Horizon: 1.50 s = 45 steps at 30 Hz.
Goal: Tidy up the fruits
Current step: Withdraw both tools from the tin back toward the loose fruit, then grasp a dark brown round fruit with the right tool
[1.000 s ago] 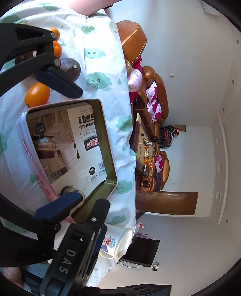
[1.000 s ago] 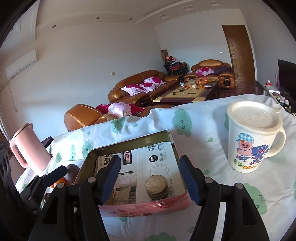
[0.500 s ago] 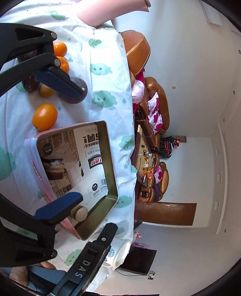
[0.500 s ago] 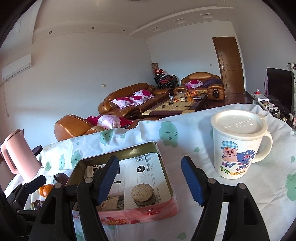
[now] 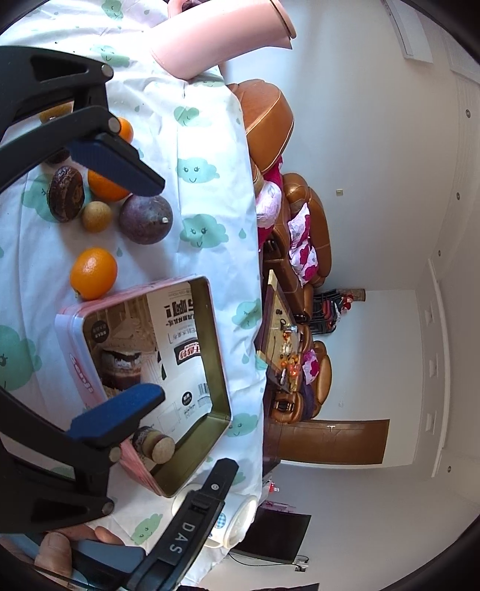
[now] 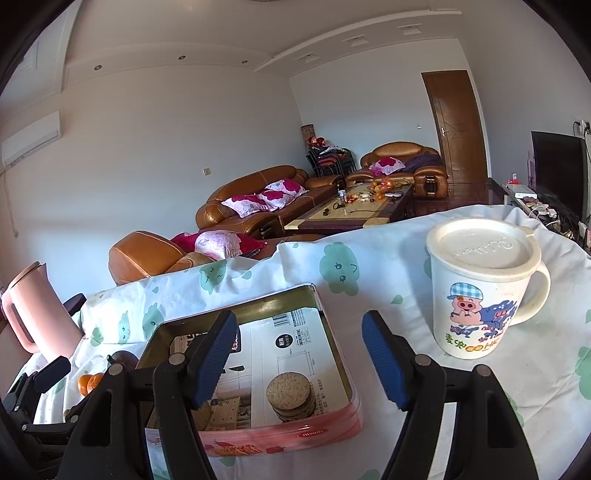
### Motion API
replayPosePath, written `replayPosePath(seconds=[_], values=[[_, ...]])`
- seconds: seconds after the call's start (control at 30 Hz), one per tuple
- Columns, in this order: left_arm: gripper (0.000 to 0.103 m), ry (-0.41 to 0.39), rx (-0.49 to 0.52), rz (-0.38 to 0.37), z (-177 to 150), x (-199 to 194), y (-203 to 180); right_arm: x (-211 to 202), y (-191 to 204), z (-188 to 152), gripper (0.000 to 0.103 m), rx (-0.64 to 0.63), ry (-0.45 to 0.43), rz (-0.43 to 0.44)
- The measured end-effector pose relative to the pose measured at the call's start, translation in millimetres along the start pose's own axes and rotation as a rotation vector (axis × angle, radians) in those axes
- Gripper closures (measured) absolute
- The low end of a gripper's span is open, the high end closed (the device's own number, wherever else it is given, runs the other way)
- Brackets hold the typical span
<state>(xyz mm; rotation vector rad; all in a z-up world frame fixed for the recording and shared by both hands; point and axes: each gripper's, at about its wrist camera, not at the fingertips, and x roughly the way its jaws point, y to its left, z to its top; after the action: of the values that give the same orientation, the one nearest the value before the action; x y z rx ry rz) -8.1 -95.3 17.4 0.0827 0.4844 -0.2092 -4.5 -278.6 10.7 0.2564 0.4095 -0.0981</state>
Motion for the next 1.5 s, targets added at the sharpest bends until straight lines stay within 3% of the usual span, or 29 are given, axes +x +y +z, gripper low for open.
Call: replayPosePath(seconds=[0.2,0.57,0.83,1.03,1.23,1.5], values=[[0.000,-0.016,0.033,0.020,1.3,-3.4,-6.1,0.6,15.7,-2.0,0.031,-0.076,-0.011,-0.009],[0.000,0.026,0.011,0.038,-0.6,6.0,-1.2,-1.6,28.6,-3.8,0.031,-0.140,-0.018,-0.020],[0.000,0.007,0.004,0.052,2.1,0.8,7.2,-9.2,31.5,-6.2,0.031,-0.155,-0.032,-0.022],[0.000,0.052,-0.006,0.046,2.2,2.9,21.2,-10.9,29.6,-7.9,0.031,-0.138,-0.014,-0.008],[0.000,0.068,0.020,0.067,-2.5,-4.8,66.2,-15.4,39.4,-14.1,0.031,-0.119,0.025,0.068],[0.000,0.094,-0.025,0.172,-8.1,-1.7,167.3,-24.5,101.2,-42.9,0.032,-0.159,0.128,0.207]])
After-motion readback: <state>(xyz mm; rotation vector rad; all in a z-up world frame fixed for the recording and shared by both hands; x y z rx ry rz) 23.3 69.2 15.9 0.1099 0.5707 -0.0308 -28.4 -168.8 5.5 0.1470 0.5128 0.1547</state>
